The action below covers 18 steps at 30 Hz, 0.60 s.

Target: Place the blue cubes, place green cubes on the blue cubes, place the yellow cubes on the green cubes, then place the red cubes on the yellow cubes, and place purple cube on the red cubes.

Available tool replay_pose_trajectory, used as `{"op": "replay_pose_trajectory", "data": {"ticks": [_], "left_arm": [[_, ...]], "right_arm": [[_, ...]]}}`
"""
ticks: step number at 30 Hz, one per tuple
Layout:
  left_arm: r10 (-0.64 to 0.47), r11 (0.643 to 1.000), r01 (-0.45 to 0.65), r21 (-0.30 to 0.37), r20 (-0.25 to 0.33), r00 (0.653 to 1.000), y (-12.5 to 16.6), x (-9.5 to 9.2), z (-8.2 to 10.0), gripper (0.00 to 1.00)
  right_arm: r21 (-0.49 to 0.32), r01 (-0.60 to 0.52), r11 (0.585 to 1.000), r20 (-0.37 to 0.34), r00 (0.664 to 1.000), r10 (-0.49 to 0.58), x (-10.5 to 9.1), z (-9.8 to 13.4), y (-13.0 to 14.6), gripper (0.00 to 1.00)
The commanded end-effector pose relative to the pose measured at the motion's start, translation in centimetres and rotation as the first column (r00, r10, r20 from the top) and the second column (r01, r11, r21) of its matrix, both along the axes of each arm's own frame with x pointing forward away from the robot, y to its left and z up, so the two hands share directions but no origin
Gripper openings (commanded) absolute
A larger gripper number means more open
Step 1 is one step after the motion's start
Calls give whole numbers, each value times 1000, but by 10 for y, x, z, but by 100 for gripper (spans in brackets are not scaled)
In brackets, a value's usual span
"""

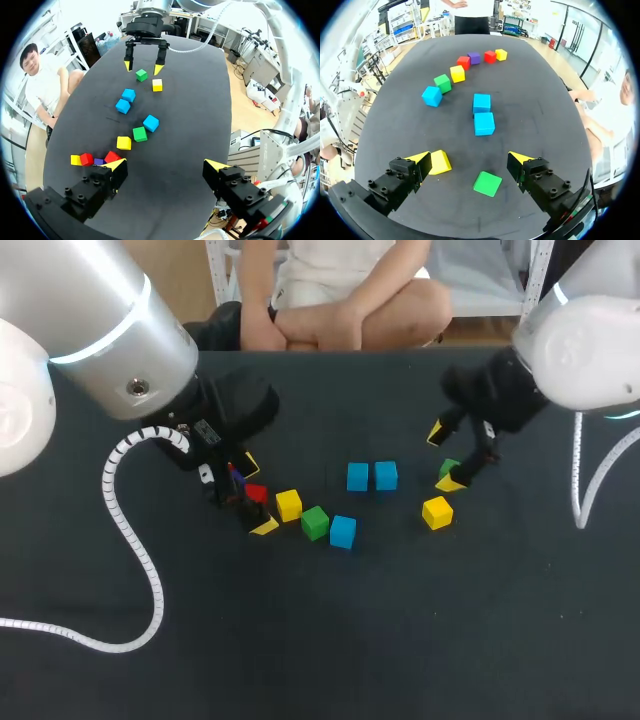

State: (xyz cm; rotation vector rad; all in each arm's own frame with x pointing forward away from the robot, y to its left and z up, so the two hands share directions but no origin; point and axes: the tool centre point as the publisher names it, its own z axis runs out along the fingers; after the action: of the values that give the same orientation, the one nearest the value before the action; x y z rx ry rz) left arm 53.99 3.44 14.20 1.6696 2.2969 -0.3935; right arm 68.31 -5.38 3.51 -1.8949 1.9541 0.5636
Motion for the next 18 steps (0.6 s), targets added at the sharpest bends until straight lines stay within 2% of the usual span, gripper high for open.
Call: {"op": "replay_pose_trajectory", "data": {"ticks": [1,18], "left_arm": [[-2,1000,2,2,-2,1000,0,1,0,100],[-2,1000,2,2,-2,1000,0,1,0,100]], "right_arm": [[4,6,1000,12,1000,-6,-6,1,-3,100],[15,6,1000,21,1000,-6,-7,3,-6,100]]}}
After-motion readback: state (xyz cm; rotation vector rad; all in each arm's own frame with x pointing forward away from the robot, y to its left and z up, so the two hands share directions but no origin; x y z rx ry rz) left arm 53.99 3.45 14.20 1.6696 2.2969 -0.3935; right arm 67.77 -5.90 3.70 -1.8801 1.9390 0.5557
